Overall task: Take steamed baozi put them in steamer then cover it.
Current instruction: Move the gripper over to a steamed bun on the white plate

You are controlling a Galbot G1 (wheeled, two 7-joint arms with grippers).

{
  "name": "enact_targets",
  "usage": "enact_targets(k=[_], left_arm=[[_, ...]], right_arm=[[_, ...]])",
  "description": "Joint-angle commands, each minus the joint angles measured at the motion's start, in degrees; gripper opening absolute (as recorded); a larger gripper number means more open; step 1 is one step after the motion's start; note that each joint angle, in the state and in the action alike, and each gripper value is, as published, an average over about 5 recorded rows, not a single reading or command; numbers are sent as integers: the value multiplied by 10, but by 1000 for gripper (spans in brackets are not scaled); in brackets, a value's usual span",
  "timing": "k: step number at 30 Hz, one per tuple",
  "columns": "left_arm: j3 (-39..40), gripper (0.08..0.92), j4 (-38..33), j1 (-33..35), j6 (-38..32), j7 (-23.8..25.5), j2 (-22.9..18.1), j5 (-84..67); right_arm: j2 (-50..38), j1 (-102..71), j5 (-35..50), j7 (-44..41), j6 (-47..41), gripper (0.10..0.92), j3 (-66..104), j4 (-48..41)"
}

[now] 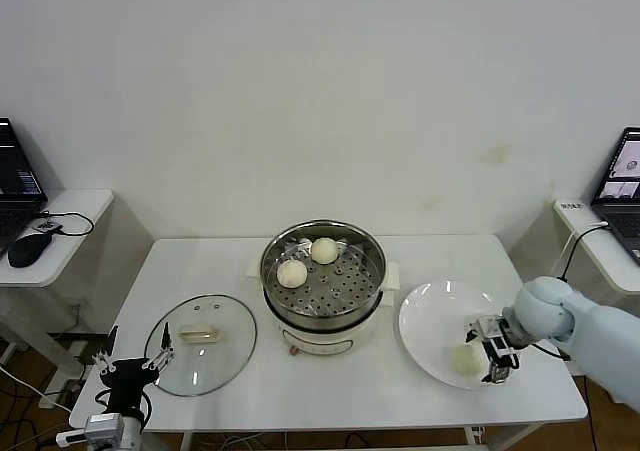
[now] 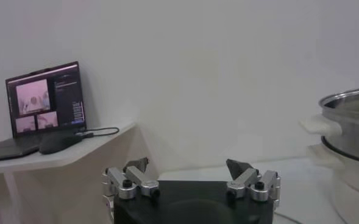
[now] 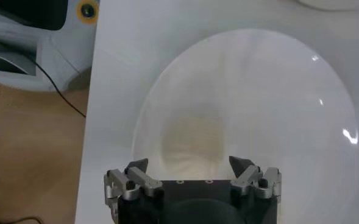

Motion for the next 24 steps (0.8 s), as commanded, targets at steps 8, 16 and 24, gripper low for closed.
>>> enact_targets(k=[8, 16, 24], left_arm=[[0, 823, 2, 0, -1, -1, 0, 0], [1, 823, 2, -2, -1, -1, -2, 1], [2, 823, 1, -2, -1, -1, -3, 2]], right_arm=[[22, -9, -6, 12, -4, 754, 9, -16], [17, -10, -5, 12, -6, 702, 13, -11], [14, -11, -8, 11, -8, 653, 15, -7]])
